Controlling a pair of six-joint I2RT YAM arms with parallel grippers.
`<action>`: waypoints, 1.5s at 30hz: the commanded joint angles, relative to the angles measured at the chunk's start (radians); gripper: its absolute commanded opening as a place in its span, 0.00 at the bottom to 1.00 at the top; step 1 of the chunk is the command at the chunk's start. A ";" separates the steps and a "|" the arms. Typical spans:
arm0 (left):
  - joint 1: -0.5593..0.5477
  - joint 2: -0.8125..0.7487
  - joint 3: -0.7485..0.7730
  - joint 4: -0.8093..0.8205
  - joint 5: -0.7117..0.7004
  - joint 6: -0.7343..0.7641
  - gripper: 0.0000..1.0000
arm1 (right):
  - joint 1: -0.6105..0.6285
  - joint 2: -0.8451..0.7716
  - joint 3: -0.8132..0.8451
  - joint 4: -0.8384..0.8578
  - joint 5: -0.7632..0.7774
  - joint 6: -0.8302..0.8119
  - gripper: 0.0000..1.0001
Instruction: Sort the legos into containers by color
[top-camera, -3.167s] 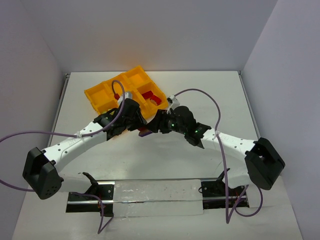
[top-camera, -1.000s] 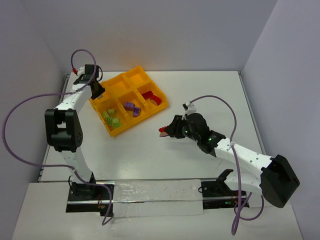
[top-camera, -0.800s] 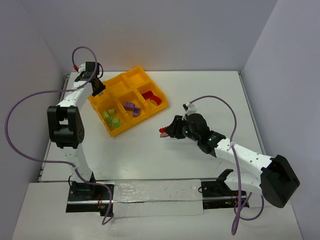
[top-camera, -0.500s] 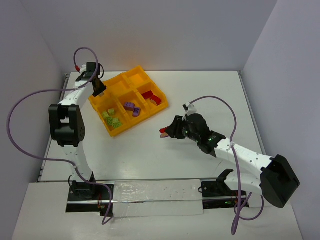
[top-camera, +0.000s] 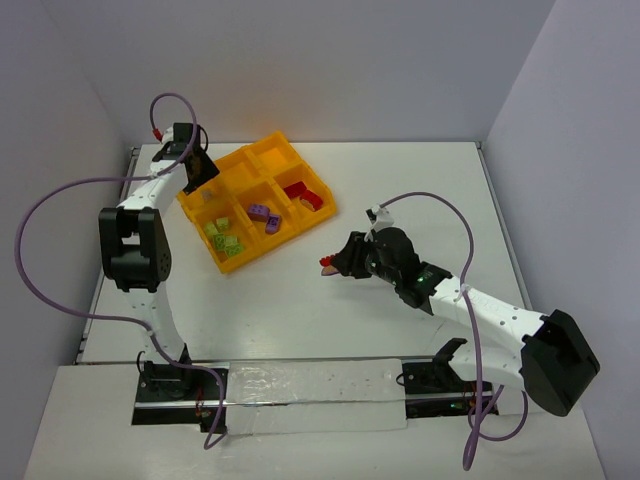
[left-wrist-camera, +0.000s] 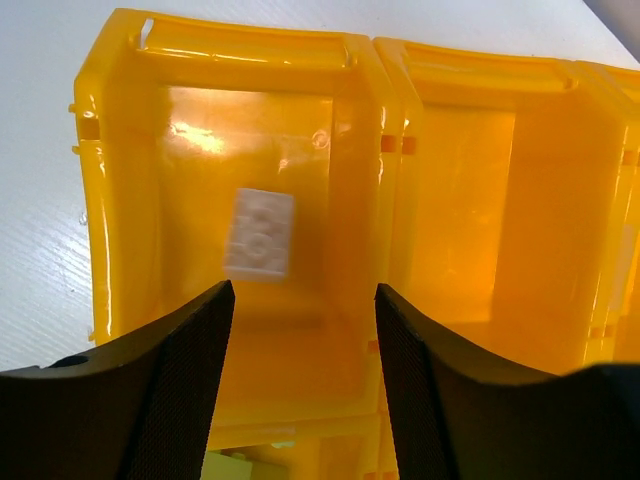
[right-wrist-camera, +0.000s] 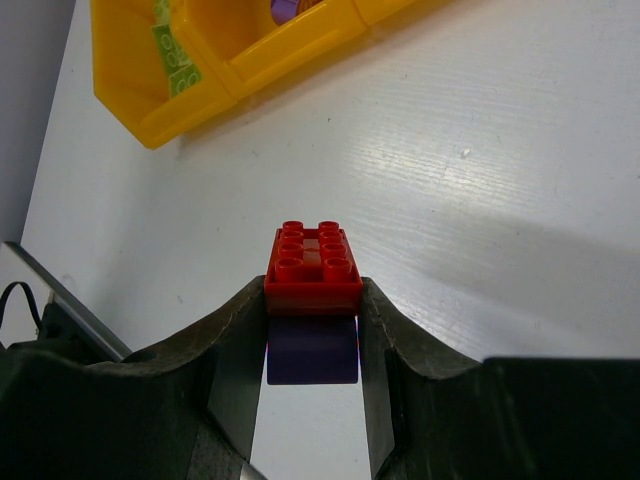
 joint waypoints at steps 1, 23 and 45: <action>0.002 -0.097 -0.007 0.070 0.017 0.014 0.65 | -0.006 -0.026 0.011 0.007 0.016 -0.013 0.00; -0.296 -0.710 -0.648 0.384 0.419 -0.053 0.62 | -0.027 -0.010 0.061 0.026 -0.056 -0.002 0.00; -0.386 -0.879 -1.311 1.400 0.788 -0.487 0.76 | -0.140 0.156 0.092 0.483 -0.381 0.369 0.00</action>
